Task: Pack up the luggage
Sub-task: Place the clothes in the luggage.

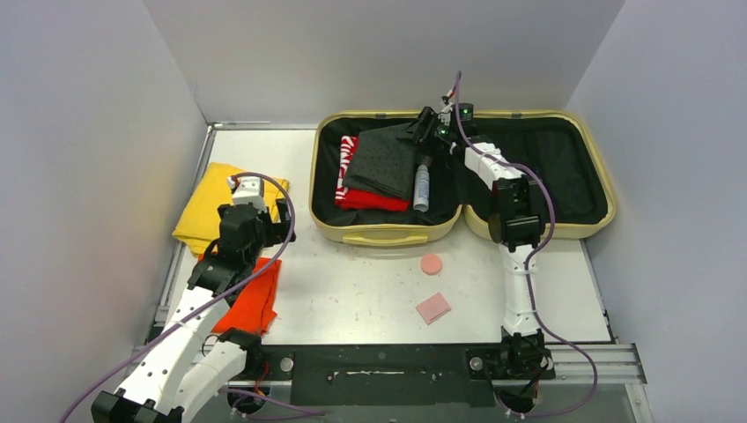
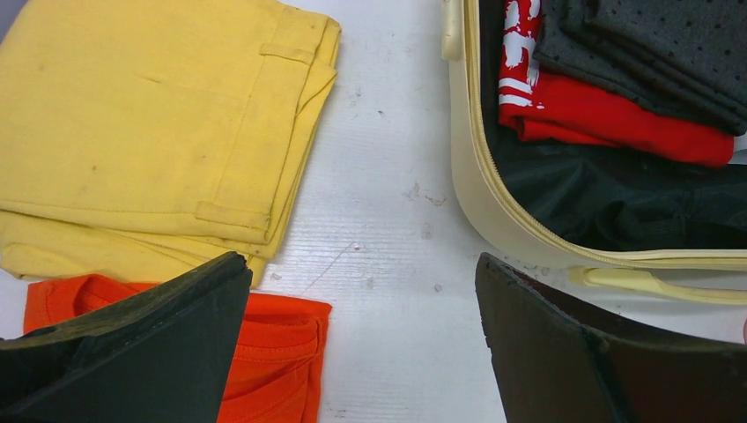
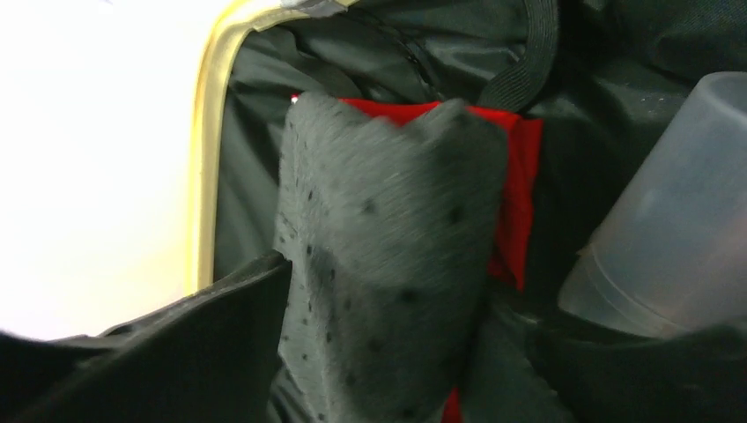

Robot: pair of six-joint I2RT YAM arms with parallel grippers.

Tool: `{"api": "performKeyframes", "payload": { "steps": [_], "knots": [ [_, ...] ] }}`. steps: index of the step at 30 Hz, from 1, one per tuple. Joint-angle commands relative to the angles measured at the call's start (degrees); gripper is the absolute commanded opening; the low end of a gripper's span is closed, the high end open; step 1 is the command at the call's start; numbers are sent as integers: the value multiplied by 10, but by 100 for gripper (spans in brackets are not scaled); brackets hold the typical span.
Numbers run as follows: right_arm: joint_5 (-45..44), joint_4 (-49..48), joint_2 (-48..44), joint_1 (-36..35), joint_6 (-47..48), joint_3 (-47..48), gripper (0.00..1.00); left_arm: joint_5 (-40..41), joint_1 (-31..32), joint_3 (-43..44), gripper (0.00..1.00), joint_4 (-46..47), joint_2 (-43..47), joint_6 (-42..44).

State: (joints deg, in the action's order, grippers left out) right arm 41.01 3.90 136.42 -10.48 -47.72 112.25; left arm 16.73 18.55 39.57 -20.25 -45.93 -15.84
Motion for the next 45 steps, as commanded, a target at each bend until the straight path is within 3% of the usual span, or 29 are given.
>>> {"api": "performKeyframes", "payload": {
  "steps": [1,4,7,11,15,22,28,33,39,45],
  "knots": [
    [-68,43,-63,-17,68,12,73,0,-1,2,97,31,1,6],
    [-125,83,-100,-17,88,-10,84,0,1,3,97,28,2,5],
    [-183,122,-144,-27,105,-35,89,0,3,3,97,27,4,4],
    [-240,140,-212,-42,106,-110,90,1,4,3,97,29,8,-2],
    [-236,114,-246,-53,88,-189,90,-25,3,26,97,46,-11,-34],
    [-236,104,-223,-60,75,-211,87,-140,3,135,97,132,-121,-160],
    [-233,83,-206,-63,65,-231,84,-221,9,256,97,135,-268,-171],
    [-221,57,-205,-66,50,-258,73,-213,44,341,97,77,-387,-153],
    [-213,38,-206,-70,42,-286,44,-145,84,427,95,12,-509,-134],
    [-211,35,-209,-70,46,-300,28,-95,92,524,95,-54,-622,-110]
  ]
}}
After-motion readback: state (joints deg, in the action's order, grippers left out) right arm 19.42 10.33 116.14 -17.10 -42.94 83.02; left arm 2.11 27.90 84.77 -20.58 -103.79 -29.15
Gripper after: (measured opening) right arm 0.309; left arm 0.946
